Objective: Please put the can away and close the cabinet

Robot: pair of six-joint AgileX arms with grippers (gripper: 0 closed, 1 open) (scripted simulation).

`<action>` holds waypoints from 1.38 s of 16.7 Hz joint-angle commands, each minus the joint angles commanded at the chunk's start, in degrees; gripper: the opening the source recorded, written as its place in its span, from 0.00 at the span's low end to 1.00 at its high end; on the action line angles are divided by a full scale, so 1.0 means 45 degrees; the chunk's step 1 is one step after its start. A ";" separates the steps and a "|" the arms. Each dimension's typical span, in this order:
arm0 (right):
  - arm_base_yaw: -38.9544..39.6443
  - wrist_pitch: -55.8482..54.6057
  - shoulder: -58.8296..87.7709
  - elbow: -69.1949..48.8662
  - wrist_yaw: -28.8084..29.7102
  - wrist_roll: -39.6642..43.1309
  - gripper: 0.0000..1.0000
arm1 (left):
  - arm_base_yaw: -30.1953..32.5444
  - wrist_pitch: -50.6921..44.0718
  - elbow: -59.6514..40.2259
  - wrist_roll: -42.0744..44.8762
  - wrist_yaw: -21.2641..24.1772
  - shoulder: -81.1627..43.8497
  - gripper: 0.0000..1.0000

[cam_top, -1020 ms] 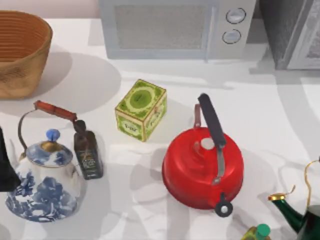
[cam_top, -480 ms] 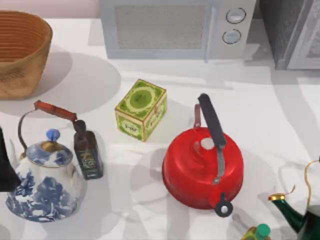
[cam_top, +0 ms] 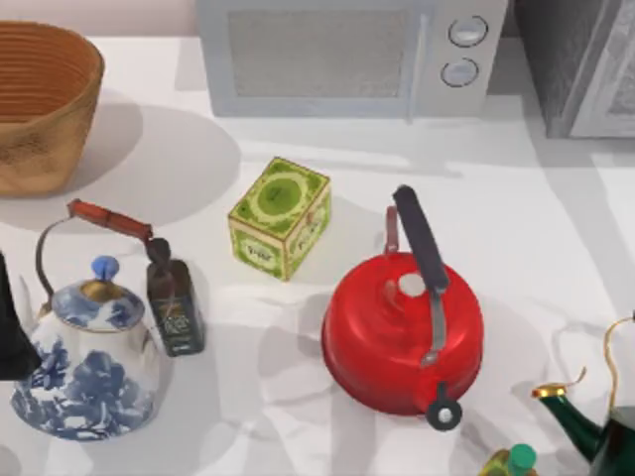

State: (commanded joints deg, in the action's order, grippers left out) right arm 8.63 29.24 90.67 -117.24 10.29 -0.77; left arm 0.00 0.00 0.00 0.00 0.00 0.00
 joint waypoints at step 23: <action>-0.0679 0.2149 0.6392 -0.9044 -0.0741 -0.0070 0.53 | 0.0000 0.0000 0.0000 0.0000 0.0000 0.0000 1.00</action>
State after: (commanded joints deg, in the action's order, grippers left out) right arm 5.57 38.91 119.43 -157.93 6.95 -1.08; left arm 0.00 0.00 0.00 0.00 0.00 0.00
